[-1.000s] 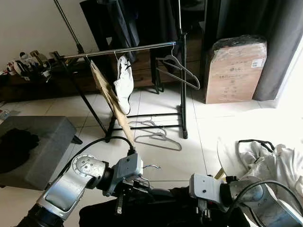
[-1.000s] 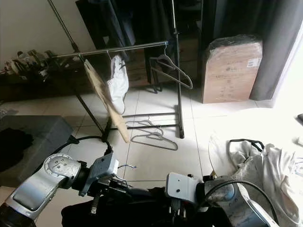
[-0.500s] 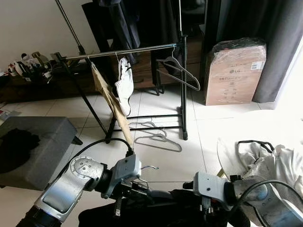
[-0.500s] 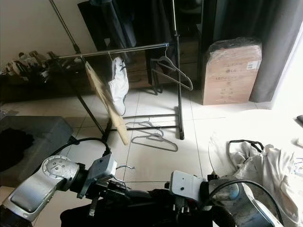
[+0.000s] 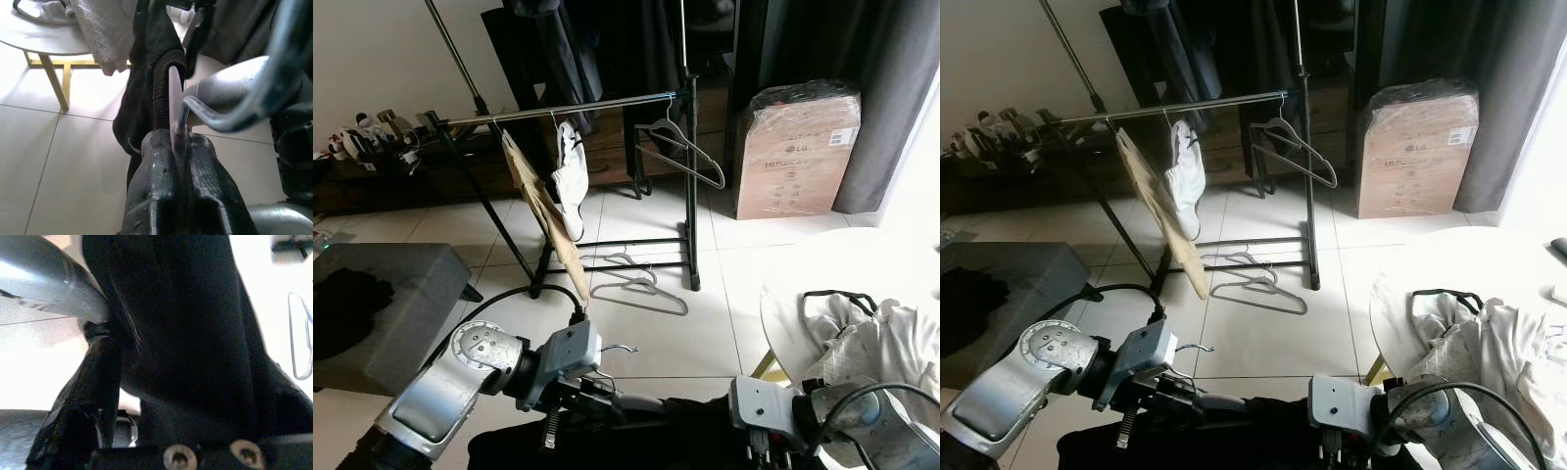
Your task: Hang hanger
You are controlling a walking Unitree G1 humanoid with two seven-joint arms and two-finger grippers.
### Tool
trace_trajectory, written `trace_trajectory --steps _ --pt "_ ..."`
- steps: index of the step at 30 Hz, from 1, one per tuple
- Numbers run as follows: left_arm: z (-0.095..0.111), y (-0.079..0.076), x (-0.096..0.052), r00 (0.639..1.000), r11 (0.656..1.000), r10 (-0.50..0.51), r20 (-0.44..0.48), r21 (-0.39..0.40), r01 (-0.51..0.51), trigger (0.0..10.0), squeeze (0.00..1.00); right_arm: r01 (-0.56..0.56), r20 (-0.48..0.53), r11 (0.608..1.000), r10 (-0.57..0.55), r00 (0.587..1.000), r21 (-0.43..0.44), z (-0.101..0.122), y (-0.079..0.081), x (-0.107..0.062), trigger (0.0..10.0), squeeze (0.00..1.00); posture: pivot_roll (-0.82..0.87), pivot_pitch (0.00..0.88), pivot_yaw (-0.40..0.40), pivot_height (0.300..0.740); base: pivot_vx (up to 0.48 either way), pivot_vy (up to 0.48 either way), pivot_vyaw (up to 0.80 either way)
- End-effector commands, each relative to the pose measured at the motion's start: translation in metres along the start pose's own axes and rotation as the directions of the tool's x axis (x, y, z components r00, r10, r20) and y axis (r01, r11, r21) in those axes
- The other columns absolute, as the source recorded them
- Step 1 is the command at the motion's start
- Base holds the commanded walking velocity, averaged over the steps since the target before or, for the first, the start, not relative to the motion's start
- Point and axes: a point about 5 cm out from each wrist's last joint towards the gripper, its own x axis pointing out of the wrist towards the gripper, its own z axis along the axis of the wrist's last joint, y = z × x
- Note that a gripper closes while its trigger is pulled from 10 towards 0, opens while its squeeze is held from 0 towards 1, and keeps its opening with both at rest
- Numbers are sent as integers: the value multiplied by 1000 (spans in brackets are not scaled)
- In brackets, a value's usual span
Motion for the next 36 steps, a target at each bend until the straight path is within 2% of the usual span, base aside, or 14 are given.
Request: trace_trajectory --steps 1,9,15,25,26,28,29,36 --pt "7 1 -14 999 999 24 21 25 -24 0 0 22 0 1000 -22 1000 -2 -1 -2 1 10000 0 -180 79 145 740 0 0 0" --pt "3 -7 -24 1000 1000 -11 -27 26 11 0 0 104 -16 994 -104 994 35 -12 -12 4 10000 0 -173 81 143 740 0 0 0" --pt "3 -5 -32 999 999 10 -53 35 -8 0 0 128 -8 990 -127 992 58 -16 -15 3 10000 0 -170 84 144 740 0 0 0" --pt "3 -2 -41 996 998 65 -57 31 -63 0 0 103 24 988 -107 994 118 -23 -10 2 10000 0 -169 86 142 740 0 0 0" --pt "3 -2 -41 996 997 66 -57 31 -65 0 0 99 31 987 -103 994 126 -24 -9 3 7059 0 -168 86 142 740 0 0 0" --pt "3 -2 -41 996 997 67 -56 32 -66 0 0 91 37 987 -97 995 132 -24 -8 4 7059 0 -168 86 142 740 0 0 0" --pt "4 -2 -41 996 997 70 -55 33 -69 0 0 88 44 986 -95 995 141 -24 -8 5 0 0 -167 87 143 740 0 0 0" --pt "9 4 -45 993 993 115 -33 43 -113 0 0 71 31 985 -77 997 156 -28 -5 7 0 0 -166 86 141 740 0 0 0"
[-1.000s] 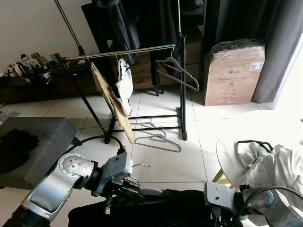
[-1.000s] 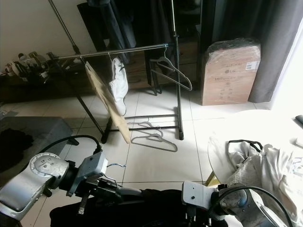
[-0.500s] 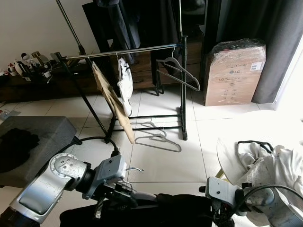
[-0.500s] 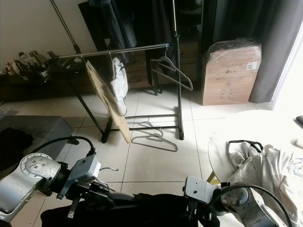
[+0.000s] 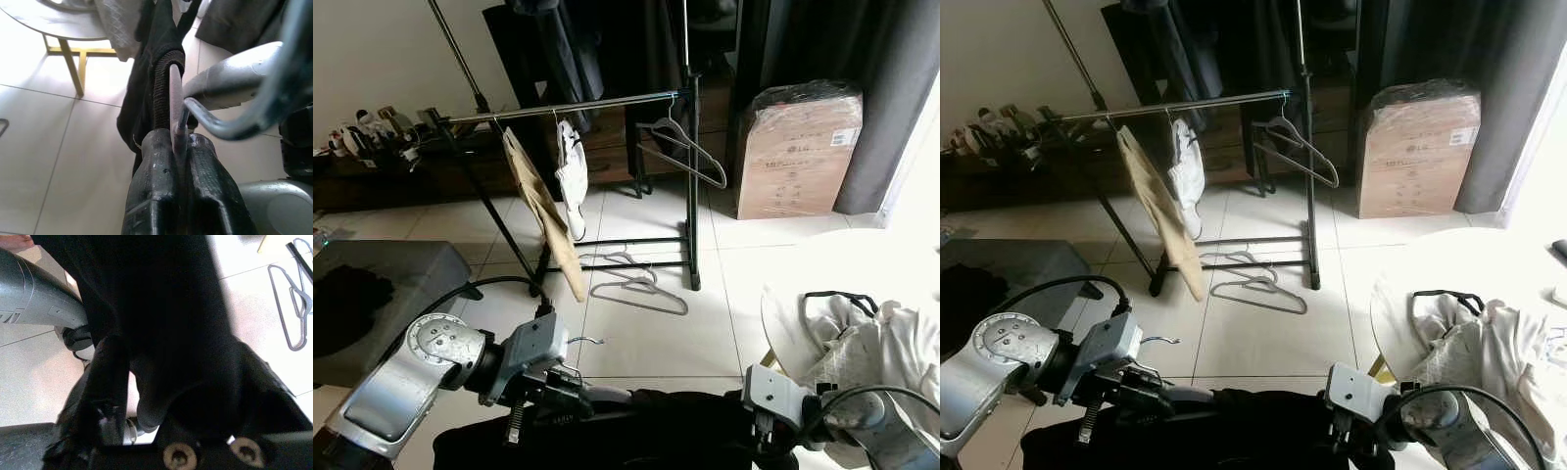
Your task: Hang hanger
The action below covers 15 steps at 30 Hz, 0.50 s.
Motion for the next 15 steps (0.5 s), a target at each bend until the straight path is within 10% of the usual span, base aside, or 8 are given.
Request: trace_trajectory --steps 1,15 --pt "10 6 -15 998 998 55 12 35 -55 0 0 -21 -1 1000 21 1000 18 -4 4 3 0 0 -166 86 141 740 0 0 0" --pt "15 8 -17 996 996 80 39 39 -82 0 0 -10 15 999 9 1000 48 -7 5 6 0 0 -162 95 141 740 0 0 0"
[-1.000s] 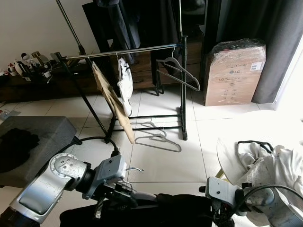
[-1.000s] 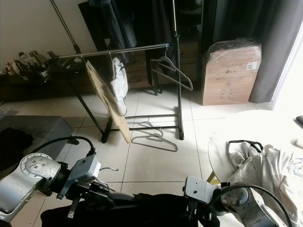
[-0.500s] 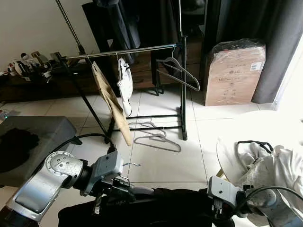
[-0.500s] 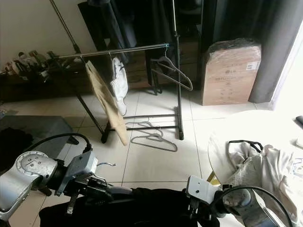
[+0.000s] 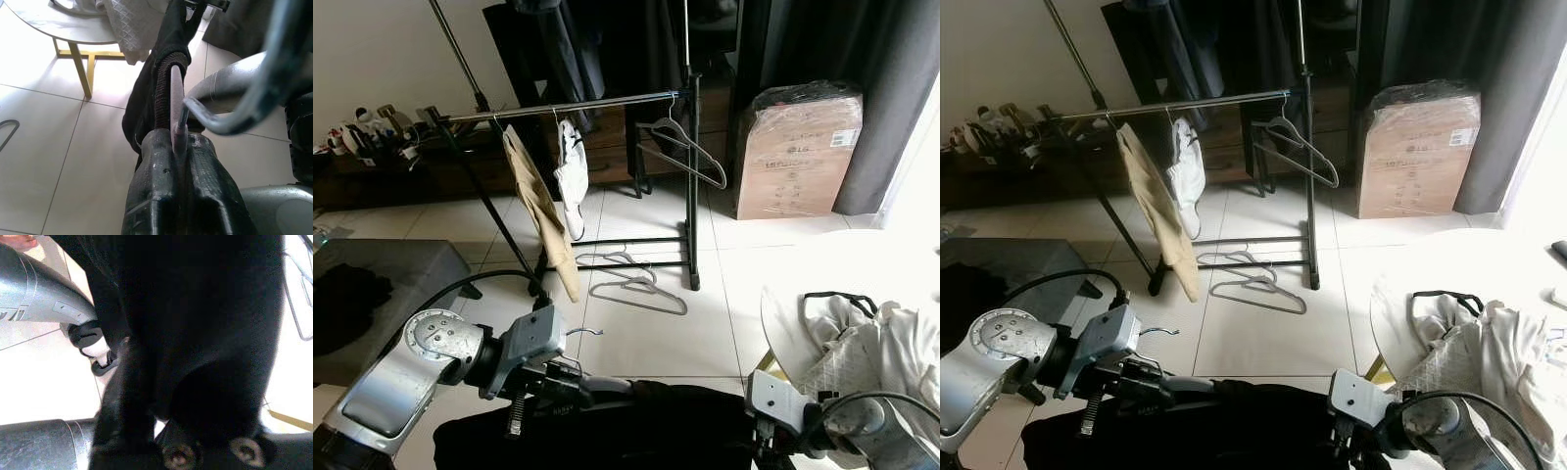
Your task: Hang hanger
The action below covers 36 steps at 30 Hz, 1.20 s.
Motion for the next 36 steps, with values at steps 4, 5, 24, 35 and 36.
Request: trace_trajectory --steps 4,5,24,35,36 --pt "15 5 -18 998 998 47 46 30 -48 0 0 12 25 1000 -13 1000 14 1 -1 1 0 0 -161 100 142 740 0 0 0" --pt "15 5 -18 998 999 41 46 28 -42 0 0 14 24 1000 -14 1000 17 0 -1 0 0 0 -161 100 142 740 0 0 0" --pt "6 5 -43 997 997 75 3 -11 -75 0 0 43 41 995 -47 998 85 -11 -2 -7 0 0 -155 99 141 740 0 0 0" --pt "22 16 -48 973 986 164 164 -19 -163 0 0 53 90 987 -67 994 153 -13 0 -4 0 0 -159 88 138 740 0 0 0" --pt "24 17 -49 968 985 170 183 -23 -169 0 0 52 93 986 -67 993 157 -14 0 -4 0 0 -159 87 137 740 0 0 0"
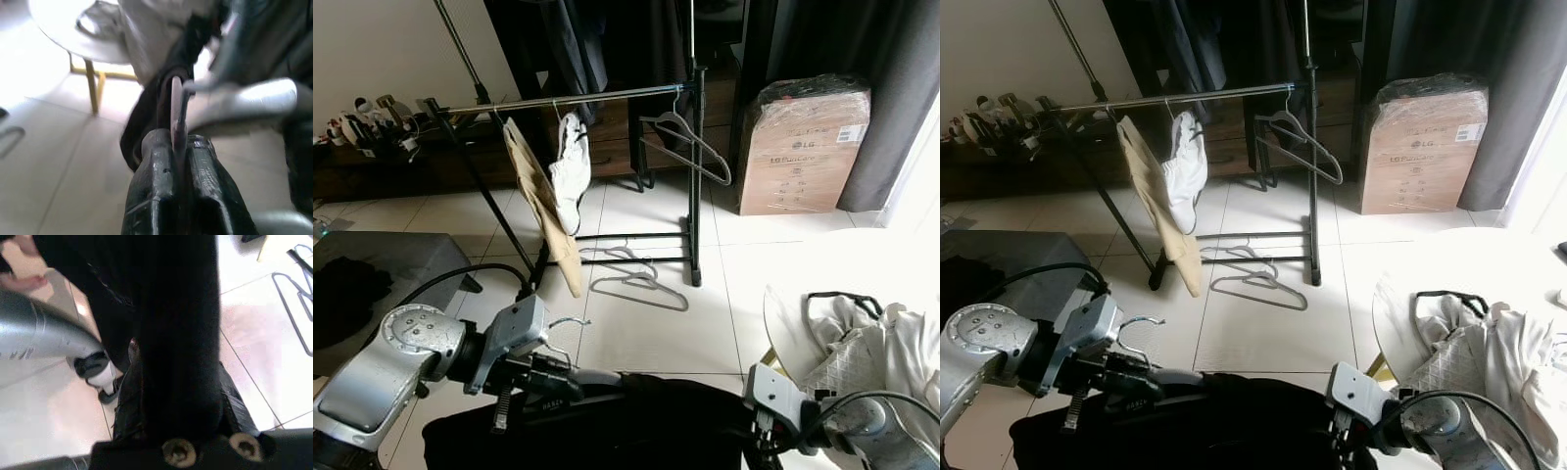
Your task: Hang hanger
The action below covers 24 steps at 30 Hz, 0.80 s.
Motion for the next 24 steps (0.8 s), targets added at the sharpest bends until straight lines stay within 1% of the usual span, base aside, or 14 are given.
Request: trace_trajectory --steps 1,2,5,10,14,16,18,19,20,21,22,24 --pt "22 11 -27 990 993 106 89 40 -110 0 0 38 -47 996 -34 998 81 -20 1 -7 0 0 -160 86 136 740 0 0 0" --pt "25 9 -27 989 994 96 111 40 -100 0 0 35 -50 996 -31 998 88 -22 3 -7 0 0 -161 84 136 740 0 0 0" --pt "28 9 -29 987 994 97 125 42 -103 0 0 25 -58 995 -19 998 99 -25 6 -6 0 0 -160 83 136 740 0 0 0" --pt "29 11 -31 987 993 108 117 44 -113 0 0 20 -74 993 -11 997 119 -32 11 -2 0 0 -158 80 137 740 0 0 0" --pt "25 7 -31 995 997 68 75 39 -71 0 0 20 -72 992 -12 997 123 -33 12 -1 0 0 -156 84 140 740 0 0 0" --pt "20 5 -28 998 997 57 37 45 -59 0 0 24 -67 994 -16 998 111 -31 11 -2 0 0 -157 84 140 740 0 0 0" --pt "16 3 -23 999 998 46 22 36 -47 0 0 57 -64 995 -52 997 78 -26 6 -2 0 0 -161 87 140 740 0 0 0" --pt "14 2 -21 999 999 38 19 34 -39 0 0 56 -44 996 -53 998 71 -21 4 -3 10000 0 -163 88 140 740 0 0 0" --pt "14 1 -19 999 999 33 17 33 -34 0 0 53 -28 996 -51 998 67 -17 4 -3 10000 0 -163 89 141 740 0 0 0" --pt "13 0 -16 1000 999 20 16 32 -21 0 0 48 1 997 -48 999 61 -11 3 -3 10000 733 -163 90 141 740 0 0 0" --pt "12 -2 -13 1000 999 2 7 32 -2 0 0 46 38 998 -48 998 50 -2 1 -4 10000 1000 -164 91 141 740 0 0 0" --pt "10 -3 -11 1000 999 -8 -14 33 9 0 0 37 63 999 -38 997 30 6 0 -5 10000 1000 -166 92 142 740 0 0 0"
